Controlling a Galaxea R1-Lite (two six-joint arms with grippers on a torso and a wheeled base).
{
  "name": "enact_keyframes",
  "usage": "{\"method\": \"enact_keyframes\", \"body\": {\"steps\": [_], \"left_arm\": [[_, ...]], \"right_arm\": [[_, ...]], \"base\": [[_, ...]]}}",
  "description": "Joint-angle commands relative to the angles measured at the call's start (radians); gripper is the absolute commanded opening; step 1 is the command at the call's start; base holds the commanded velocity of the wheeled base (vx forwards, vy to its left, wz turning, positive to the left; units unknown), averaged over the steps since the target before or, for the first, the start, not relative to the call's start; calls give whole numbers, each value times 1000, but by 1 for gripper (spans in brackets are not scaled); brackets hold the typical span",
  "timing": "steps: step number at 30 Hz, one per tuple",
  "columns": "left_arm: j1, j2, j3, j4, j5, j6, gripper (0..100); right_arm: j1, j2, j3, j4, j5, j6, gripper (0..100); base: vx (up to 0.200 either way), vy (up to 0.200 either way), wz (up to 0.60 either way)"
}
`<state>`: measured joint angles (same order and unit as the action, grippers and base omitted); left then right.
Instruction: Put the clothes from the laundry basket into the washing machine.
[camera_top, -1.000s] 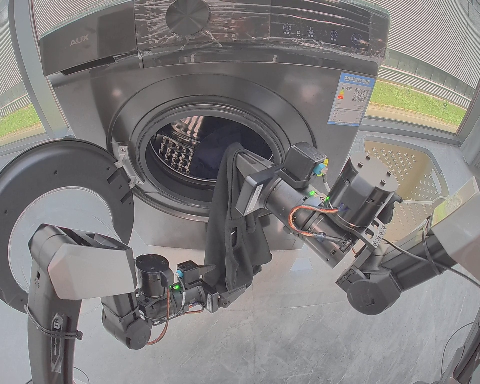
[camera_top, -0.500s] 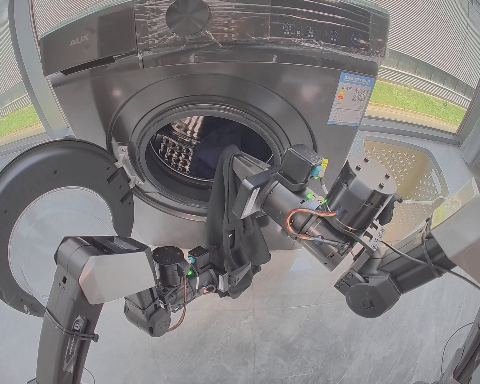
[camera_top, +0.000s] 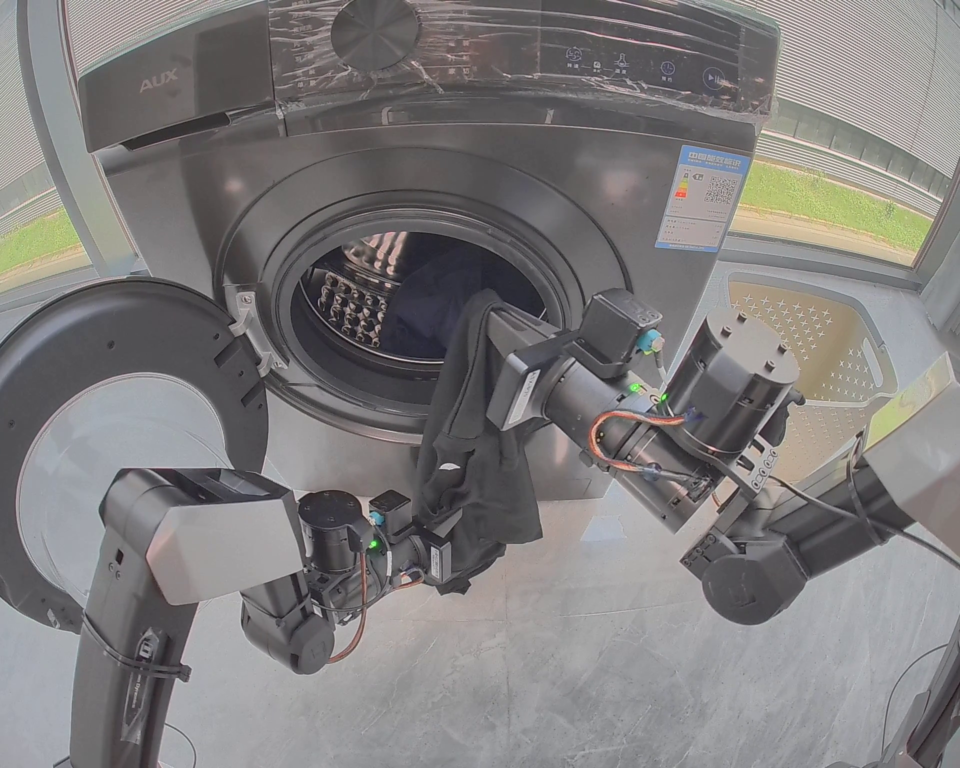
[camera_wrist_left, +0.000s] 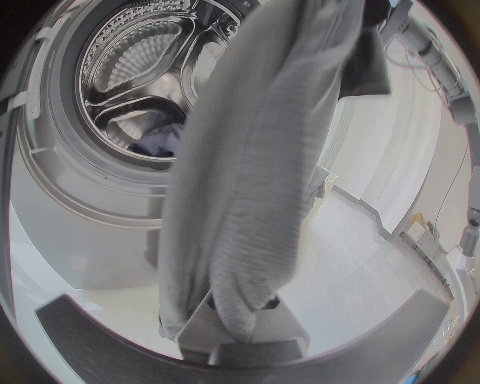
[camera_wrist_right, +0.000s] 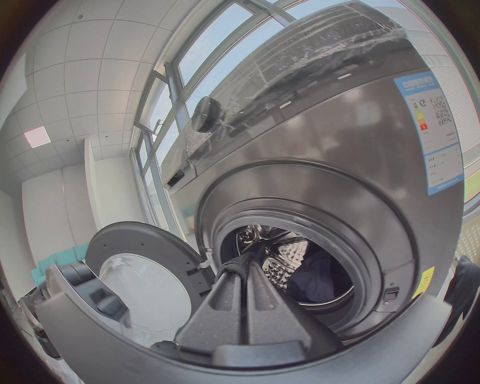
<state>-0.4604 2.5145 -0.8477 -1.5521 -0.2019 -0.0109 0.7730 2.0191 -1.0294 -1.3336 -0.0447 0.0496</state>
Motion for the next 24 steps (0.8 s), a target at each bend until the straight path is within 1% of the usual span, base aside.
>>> {"method": "enact_keyframes", "body": {"steps": [1,3,4,5,8,10,11,13,14,16,17,19,20,21,24], "left_arm": [[3,-187,159,-9,-5,0,0],[11,-264,231,-9,-8,0,0],[13,-276,243,-9,-8,0,0],[31,-338,303,-8,-17,5,0],[66,-437,394,-8,-44,9,0],[86,-483,430,-6,-53,11,0],[105,-542,469,-6,-65,5,0],[108,-559,478,-6,-68,2,0],[138,-638,503,-3,-91,-3,0],[155,-669,495,-3,-94,5,0],[160,-686,487,-3,-94,-3,0],[163,-707,466,-3,-96,-6,0],[166,-711,456,-3,-94,-11,0],[171,-715,449,-3,-94,-9,0],[181,-727,414,-5,-85,-6,0]], "right_arm": [[-72,-10,54,-6,-21,4,0],[-86,-30,74,-10,-34,18,0],[-87,-33,77,-10,-34,21,0],[-95,-50,98,-12,-37,32,0],[-112,-94,157,-12,-41,35,0],[-121,-117,189,-12,-41,36,0],[-132,-148,233,-13,-40,36,0],[-135,-157,247,-13,-40,38,0],[-153,-200,327,-13,-37,38,0],[-166,-226,384,-16,-30,38,0],[-169,-237,410,-18,-27,39,0],[-172,-247,446,-36,-26,53,0],[-172,-243,454,-53,-27,65,0],[-173,-240,457,-68,-32,75,0],[-173,-240,453,-84,-34,76,0]], "base": [[0,0,0],[0,0,0],[0,0,0],[0,0,0],[0,0,0],[0,0,0],[0,0,0],[0,0,0],[0,0,0],[0,0,0],[0,0,0],[0,0,0],[0,0,0],[0,0,0],[0,0,0]]}}
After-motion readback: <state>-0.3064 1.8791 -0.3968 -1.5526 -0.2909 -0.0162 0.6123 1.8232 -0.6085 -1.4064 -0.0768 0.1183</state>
